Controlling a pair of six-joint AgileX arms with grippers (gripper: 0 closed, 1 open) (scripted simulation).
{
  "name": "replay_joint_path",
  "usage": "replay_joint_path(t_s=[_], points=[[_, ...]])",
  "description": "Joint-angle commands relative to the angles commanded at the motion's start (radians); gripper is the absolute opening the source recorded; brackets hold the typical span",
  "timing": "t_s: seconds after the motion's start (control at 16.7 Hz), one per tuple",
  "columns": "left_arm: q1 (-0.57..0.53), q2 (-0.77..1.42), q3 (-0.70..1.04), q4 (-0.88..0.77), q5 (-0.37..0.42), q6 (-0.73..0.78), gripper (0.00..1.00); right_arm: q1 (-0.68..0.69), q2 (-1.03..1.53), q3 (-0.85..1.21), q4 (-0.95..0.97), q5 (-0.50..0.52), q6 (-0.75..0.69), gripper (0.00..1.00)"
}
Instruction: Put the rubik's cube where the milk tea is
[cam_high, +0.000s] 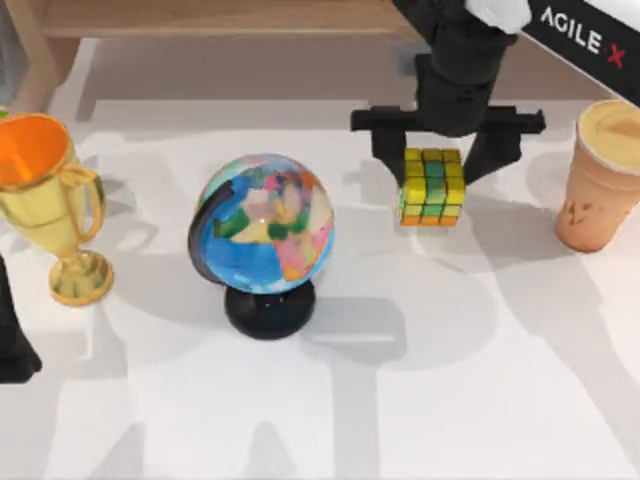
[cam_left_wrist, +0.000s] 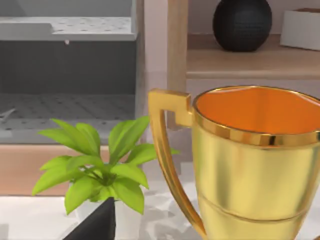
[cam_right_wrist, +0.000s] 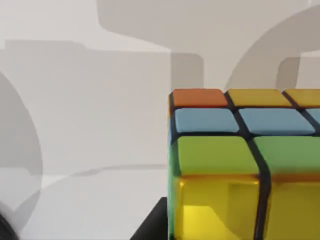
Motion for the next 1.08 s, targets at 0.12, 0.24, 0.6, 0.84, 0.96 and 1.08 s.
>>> replay_joint_path(t_s=[0.12,0.24,0.6,0.84,0.96,1.08], points=[[0.0,0.0,0.0,0.0,0.0,0.0,1.0,-0.026,0.005,-0.004,-0.029,0.013,-0.017,0.0],[0.0,0.0,0.0,0.0,0.0,0.0,1.0,-0.029,0.005,-0.004,-0.032,0.015,-0.02,0.0],[0.0,0.0,0.0,0.0,0.0,0.0,1.0,-0.024,0.006,-0.002,-0.029,0.018,-0.022,0.0],[0.0,0.0,0.0,0.0,0.0,0.0,1.0,-0.021,0.01,-0.009,-0.028,0.029,-0.03,0.0],[0.0,0.0,0.0,0.0,0.0,0.0,1.0,-0.019,0.01,-0.018,-0.029,0.034,-0.029,0.0],[0.0,0.0,0.0,0.0,0.0,0.0,1.0,-0.019,0.006,-0.03,-0.029,0.037,-0.025,0.0]])
